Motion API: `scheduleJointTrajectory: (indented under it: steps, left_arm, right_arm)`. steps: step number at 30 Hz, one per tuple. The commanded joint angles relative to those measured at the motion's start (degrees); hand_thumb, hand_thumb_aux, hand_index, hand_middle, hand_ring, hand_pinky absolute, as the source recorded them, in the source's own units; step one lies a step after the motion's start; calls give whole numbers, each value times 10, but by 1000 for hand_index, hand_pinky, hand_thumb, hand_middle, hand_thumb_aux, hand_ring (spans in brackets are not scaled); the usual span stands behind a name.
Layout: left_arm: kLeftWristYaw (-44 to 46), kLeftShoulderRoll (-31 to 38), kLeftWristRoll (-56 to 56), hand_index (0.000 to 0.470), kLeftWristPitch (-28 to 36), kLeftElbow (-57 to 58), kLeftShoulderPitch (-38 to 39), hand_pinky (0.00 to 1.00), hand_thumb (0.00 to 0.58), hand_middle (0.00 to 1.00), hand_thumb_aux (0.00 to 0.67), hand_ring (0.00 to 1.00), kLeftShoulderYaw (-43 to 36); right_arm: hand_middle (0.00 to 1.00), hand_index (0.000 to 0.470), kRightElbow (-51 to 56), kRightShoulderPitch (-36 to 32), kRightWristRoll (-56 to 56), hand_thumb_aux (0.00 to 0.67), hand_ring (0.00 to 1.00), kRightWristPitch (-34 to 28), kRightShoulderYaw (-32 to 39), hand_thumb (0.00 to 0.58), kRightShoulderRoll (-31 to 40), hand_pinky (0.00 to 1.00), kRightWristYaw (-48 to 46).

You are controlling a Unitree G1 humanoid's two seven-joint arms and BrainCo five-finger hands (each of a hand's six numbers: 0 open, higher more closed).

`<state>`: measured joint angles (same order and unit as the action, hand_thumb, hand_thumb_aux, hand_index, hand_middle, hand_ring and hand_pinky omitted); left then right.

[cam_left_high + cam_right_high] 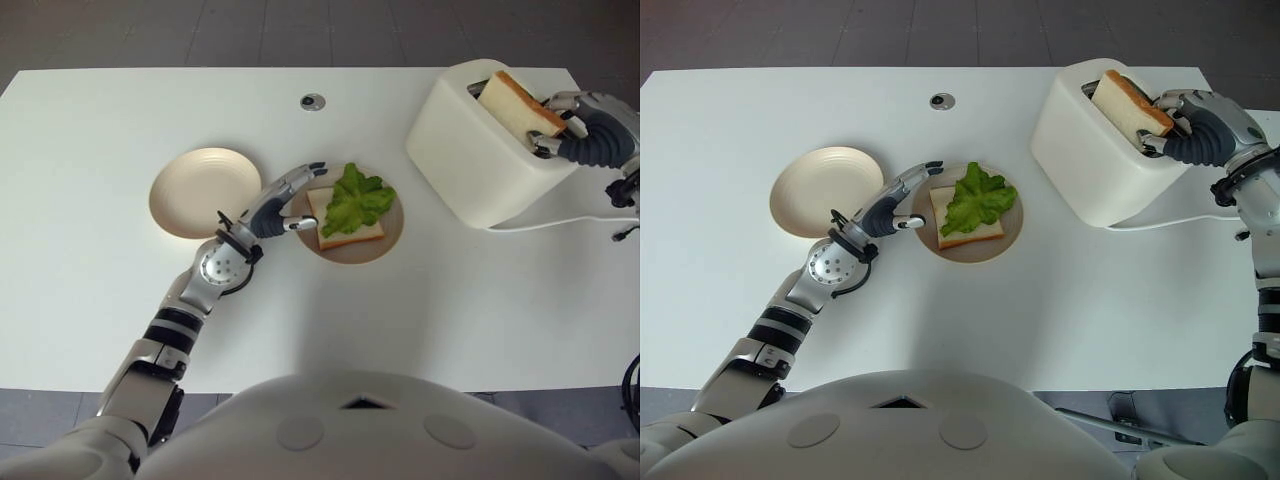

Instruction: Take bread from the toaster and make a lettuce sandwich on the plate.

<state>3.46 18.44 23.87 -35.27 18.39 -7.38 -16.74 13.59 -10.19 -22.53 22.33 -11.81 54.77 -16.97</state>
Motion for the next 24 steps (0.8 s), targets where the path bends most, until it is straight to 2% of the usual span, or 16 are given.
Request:
scheduleJointTrajectory:
  steps: [1,2,4,10,15,20,24]
  left_arm:
    - [-11,-2,12,0,0,16,1,0,0,0,0,0,-1]
    - [-16,-4,11,0,-1,18,-1,0,0,0,0,0,2]
    - [-29,-8,10,0,-4,20,-4,0,0,0,0,0,7]
    - [-38,-11,-37,0,-49,-18,-3,0,0,0,0,0,31]
    - [-15,-23,-132,0,-86,-28,-1,0,0,0,0,0,57]
    - [24,-33,-210,0,-110,-29,-4,0,0,0,0,0,68]
    - [59,-40,-268,0,-130,-29,-2,0,0,0,0,0,77]
  right_arm:
    - [769,470,-2,-27,26,670,769,10,-16,580,-15,769,33]
    - [894,470,-6,-30,38,670,894,15,-20,580,-19,894,37]
    - [1000,470,-15,-40,59,670,1000,20,-30,580,-29,1000,48]
    - [1000,470,-49,-79,119,670,1000,34,-39,580,-77,1000,77]
    - [1000,470,-102,-88,218,670,1000,37,-53,580,-119,1000,60]
    - [1000,470,-148,-83,309,670,1000,9,-35,580,-152,1000,12]
    - [1000,470,-169,-69,374,670,1000,-39,27,580,-204,1000,-53]
